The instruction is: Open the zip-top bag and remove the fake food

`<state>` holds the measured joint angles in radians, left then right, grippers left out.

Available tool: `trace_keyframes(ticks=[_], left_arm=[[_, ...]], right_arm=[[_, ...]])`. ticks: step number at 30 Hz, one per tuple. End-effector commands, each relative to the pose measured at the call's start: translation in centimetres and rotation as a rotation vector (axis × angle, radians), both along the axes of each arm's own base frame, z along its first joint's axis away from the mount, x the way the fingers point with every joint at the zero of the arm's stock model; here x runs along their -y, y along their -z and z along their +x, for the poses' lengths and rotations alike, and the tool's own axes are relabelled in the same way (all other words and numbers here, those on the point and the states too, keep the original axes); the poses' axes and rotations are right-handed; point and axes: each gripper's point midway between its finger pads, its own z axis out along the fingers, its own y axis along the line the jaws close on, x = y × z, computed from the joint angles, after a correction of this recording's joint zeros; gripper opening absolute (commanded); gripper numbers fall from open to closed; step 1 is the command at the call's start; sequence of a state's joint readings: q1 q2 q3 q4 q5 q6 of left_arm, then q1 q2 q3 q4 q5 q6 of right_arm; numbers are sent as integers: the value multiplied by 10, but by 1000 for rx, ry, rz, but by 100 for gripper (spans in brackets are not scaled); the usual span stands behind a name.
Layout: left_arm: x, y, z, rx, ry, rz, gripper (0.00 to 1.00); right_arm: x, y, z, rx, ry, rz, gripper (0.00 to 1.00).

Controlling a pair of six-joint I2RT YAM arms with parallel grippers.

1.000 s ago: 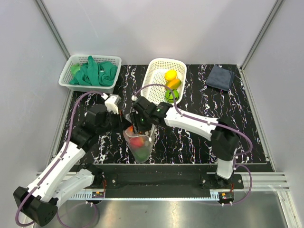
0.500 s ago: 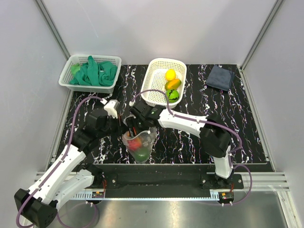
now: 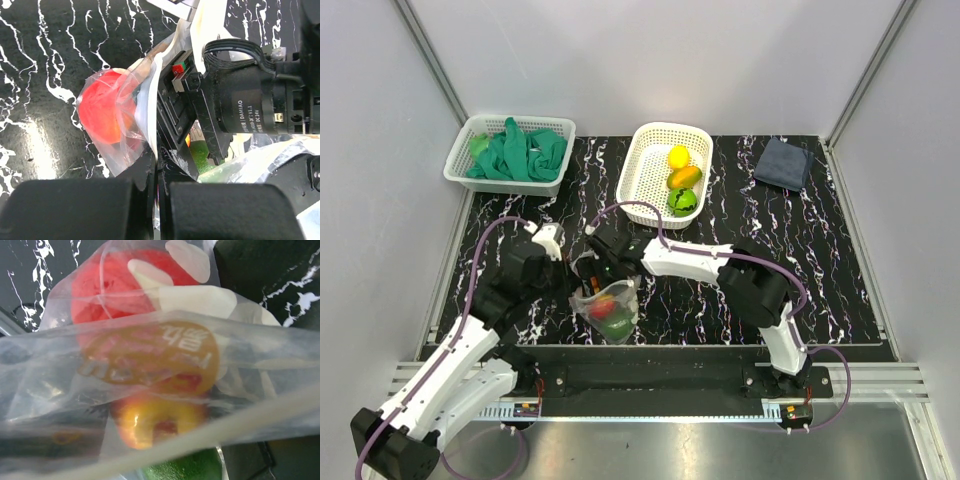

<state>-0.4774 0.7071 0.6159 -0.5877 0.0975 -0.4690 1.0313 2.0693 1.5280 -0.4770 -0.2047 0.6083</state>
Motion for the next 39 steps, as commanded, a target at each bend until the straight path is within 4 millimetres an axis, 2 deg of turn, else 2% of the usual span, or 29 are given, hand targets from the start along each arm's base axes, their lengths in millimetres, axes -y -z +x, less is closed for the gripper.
trace_keyframes(ticks=[1,3,4,5,6,7,12,14,20,26,30,35,37,39], left_arm=[[16,-31,9,94,20,-102,0],[15,-30,10,90,16,-100,0],[15,-30,9,88,14,-99,0],[15,-30,10,88,15,-98,0],[14,-30,11,90,8,-95,0],[14,-31,12,91,7,-95,0],[15,-43,16,124,21,-89,0],[15,-45,17,129,17,-87,0],[12,-46,19,131,6,-69,0],[17,-45,19,110,22,-81,0],[17,-46,19,109,21,-84,0],[15,-43,19,108,10,-76,0],[15,-43,20,112,10,-77,0],[16,-44,21,117,13,-77,0]], right_arm=[[-5,10,0,36,16,2,83],[-1,1,6,80,21,5,77],[1,-12,9,112,28,19,75],[1,-19,9,127,17,29,65],[2,-25,9,137,12,38,60],[4,-39,8,153,13,59,53],[14,-75,13,220,34,85,44],[17,-83,13,235,35,90,40],[27,-107,13,281,42,113,38],[21,-149,18,336,49,193,38],[19,-185,22,390,56,255,38],[29,-227,37,484,103,305,37],[33,-236,44,505,111,314,37],[41,-250,59,522,142,337,37]])
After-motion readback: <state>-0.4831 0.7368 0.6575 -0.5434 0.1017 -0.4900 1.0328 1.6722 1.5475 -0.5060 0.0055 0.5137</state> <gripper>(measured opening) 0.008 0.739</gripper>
